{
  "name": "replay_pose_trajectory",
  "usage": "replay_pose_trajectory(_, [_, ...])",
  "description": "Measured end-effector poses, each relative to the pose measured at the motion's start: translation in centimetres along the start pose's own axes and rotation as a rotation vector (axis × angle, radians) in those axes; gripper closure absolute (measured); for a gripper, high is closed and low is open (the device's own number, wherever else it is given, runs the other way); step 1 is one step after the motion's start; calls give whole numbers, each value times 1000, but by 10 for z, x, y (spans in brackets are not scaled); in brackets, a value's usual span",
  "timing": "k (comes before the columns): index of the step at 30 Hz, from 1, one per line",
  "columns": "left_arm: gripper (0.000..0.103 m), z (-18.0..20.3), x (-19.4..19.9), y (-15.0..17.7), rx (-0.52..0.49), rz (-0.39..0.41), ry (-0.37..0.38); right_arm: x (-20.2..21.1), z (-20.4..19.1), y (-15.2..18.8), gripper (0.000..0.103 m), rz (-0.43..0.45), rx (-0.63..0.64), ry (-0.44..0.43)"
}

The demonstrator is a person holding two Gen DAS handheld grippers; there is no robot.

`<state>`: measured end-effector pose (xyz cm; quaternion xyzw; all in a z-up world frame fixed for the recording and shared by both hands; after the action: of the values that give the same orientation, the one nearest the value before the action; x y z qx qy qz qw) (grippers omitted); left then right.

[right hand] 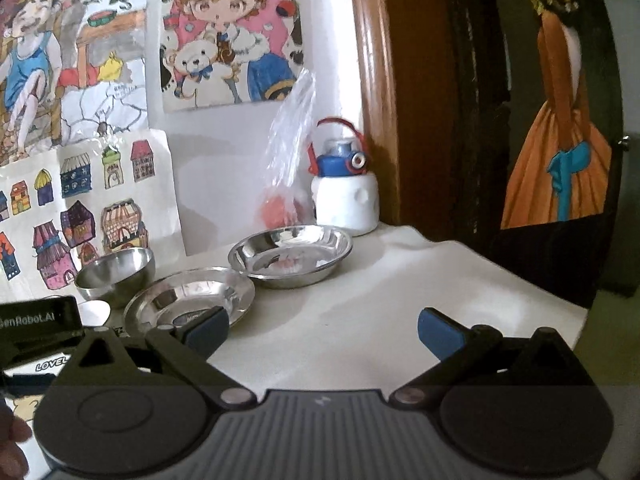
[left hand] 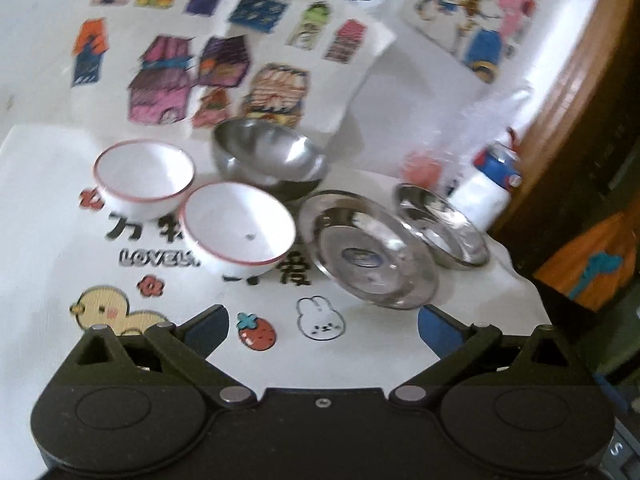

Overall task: Organize plates and bowls
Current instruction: 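Withdraw both grippers and move toward the next shallow steel plate, then close both grippers on the rim of the shallow steel plate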

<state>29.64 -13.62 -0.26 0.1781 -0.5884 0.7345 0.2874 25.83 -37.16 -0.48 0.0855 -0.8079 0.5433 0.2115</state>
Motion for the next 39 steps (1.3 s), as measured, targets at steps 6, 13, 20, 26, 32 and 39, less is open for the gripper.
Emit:
replay_pose_trajectory(6, [3,1,-25,3,51,-14,-35,-49,-8,-7,1,-89,-55,-60])
replay_pose_trajectory(13, [5,-1,-46,-3,117,19,-32,-92,-17,-15,8,-144,-91,-124])
replay_pose_trajectory(20, [19,0,-53,-6,148,56,-36,-122,-16,-13,28,-217,-163,-202])
replay_pose_trajectory(26, [44,-1,-58,-3,155,76,12,-139,-15,-2,57,-295,-228,-246])
replay_pose_trajectory(32, [67,-8,-63,-3,185,84,7,-141,-15,2,79,-309,-256,-270])
replay_pose_trajectory(39, [88,-4,-63,-3,158,98,28,-136,-18,3,89,-308,-255,-275])
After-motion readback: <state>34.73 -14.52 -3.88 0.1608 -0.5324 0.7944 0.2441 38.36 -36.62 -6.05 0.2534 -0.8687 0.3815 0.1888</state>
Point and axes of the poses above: each gripper's, at about its wrist camera, not at the fingertips, and x roughly against the way its jaws point, z to its right, y to its underside, the point moved 3 cm from there along -x, roughly the way its jaws point, and after that the axes turned 12 degrees about -x, right-handed, at the moved point
